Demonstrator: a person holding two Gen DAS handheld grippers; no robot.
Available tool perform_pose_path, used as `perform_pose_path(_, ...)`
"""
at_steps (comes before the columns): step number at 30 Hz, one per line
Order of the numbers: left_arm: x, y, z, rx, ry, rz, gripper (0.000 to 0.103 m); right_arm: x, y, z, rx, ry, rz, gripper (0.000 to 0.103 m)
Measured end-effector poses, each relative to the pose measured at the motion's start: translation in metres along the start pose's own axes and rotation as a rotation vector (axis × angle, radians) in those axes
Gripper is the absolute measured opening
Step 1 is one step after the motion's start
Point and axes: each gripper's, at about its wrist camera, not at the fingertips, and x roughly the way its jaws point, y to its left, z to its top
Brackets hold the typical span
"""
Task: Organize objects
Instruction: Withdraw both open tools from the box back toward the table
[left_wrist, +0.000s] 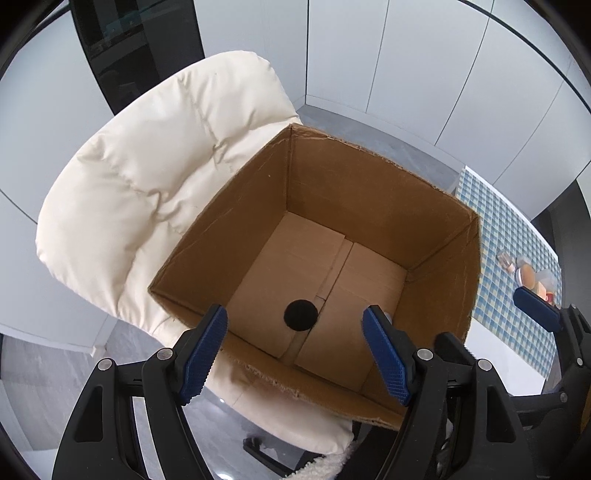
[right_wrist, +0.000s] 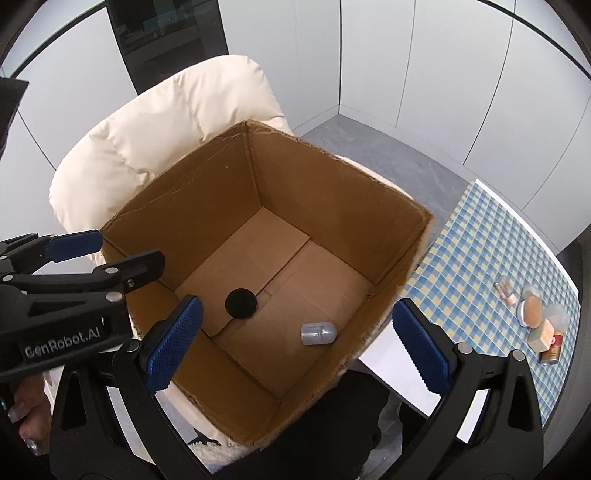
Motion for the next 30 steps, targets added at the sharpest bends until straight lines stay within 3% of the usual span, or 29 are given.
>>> perform_pose_path(17,-0.070,0.004,-0.047,-0.017,-0.064,-0.024,0.077,-0.068,0.000,-0.029,0.014,-0.036,-0.010,0.103)
perform_pose_path(25,-0.092,0.005,-0.076,-0.031,-0.041,-0.075,0.077,-0.098,0.001,-0.053,0.005,-0.037,-0.015,0.103)
perform_pose_path(30,-0.112,0.000,-0.093,-0.037,-0.090,-0.067,0.077,-0.117,0.001,-0.069,0.004,-0.051,-0.022,0.103)
